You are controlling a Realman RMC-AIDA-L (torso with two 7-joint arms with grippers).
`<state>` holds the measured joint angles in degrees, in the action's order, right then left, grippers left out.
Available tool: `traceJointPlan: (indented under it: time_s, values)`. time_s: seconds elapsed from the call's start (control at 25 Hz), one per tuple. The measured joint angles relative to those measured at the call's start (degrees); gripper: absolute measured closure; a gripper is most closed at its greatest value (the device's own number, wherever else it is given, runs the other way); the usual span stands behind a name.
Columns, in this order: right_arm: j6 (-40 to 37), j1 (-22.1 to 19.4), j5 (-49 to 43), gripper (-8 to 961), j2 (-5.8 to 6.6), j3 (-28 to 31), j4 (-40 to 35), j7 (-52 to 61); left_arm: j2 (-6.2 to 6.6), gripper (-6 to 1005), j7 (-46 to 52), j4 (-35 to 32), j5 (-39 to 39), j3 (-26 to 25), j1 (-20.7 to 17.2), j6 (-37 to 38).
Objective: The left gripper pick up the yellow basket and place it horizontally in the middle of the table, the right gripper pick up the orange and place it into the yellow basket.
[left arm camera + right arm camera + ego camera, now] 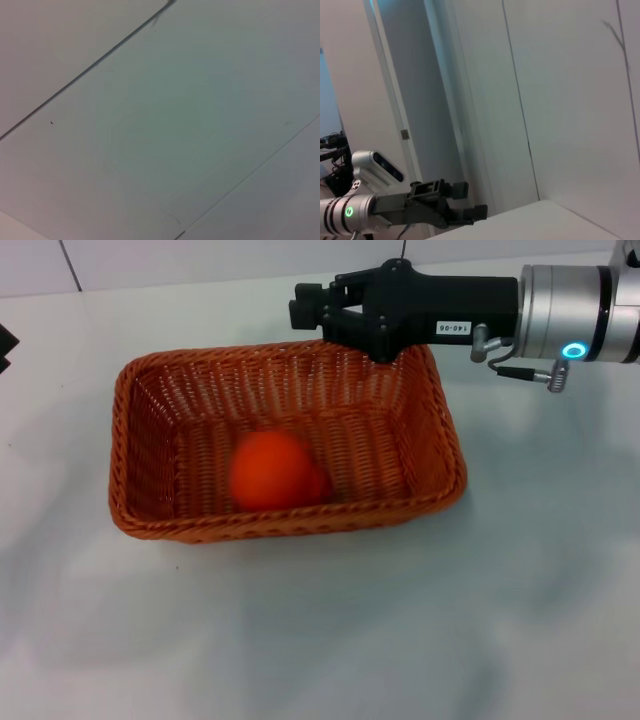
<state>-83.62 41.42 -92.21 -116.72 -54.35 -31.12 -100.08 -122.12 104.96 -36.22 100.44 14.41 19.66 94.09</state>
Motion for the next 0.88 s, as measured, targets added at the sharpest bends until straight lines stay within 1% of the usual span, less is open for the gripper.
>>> traceJointPlan:
  time_s: [0.08,0.16,0.28,0.36,0.4,0.44,0.48,0.52,0.72,0.8,0.88]
  values:
    - [-0.1,-0.5,0.82,847,-0.28,0.77,0.0,-0.72,-0.01,248,0.0,0.01,-0.1,0.0,-0.25,0.25]
    - [0.1,-1.39,2.46,808,-0.84,2.5,0.19,-2.28,-0.02,248,-0.05,0.01,-0.12,0.0,-0.49,0.58]
    - [1.73,-3.82,7.26,750,-2.34,6.85,1.15,-8.08,-0.07,248,-0.5,0.01,-0.17,-0.01,-0.74,0.87]
    - [2.87,-5.44,12.72,737,-3.0,8.91,3.76,-13.9,-0.27,248,-1.52,0.04,-0.26,0.0,-0.92,1.07]
    - [3.37,-6.06,16.54,730,-3.05,9.69,6.26,-17.47,-0.36,248,-2.01,0.07,-0.32,-0.01,-1.03,1.15]
    - [3.95,-6.71,22.76,724,-2.94,10.76,11.2,-23.78,-0.46,248,-2.71,0.16,-0.63,-0.04,-1.17,1.25]
    - [3.95,-6.71,22.76,718,-2.94,10.76,11.2,-23.78,-0.57,248,-3.43,0.28,-1.01,-0.05,-1.33,1.37]
    - [4.45,-6.9,25.62,711,-2.9,11.26,12.99,-26.55,-0.68,248,-4.24,0.44,-1.49,-0.07,-1.47,1.49]
    - [7.94,-7.92,36.34,676,-3.03,13.98,18.62,-37.79,-1.23,248,-13.47,4.12,-6.78,-0.51,-2.23,3.03]
    - [9.27,-7.98,40.11,662,-3.08,14.65,20.28,-41.33,-1.49,248,-20.11,6.33,-9.6,-0.94,-2.62,3.67]
    - [10.23,-8.0,42.96,647,-3.11,15.03,21.33,-42.96,-1.75,248,-31.71,11.1,-13.18,-1.87,-3.21,5.26]
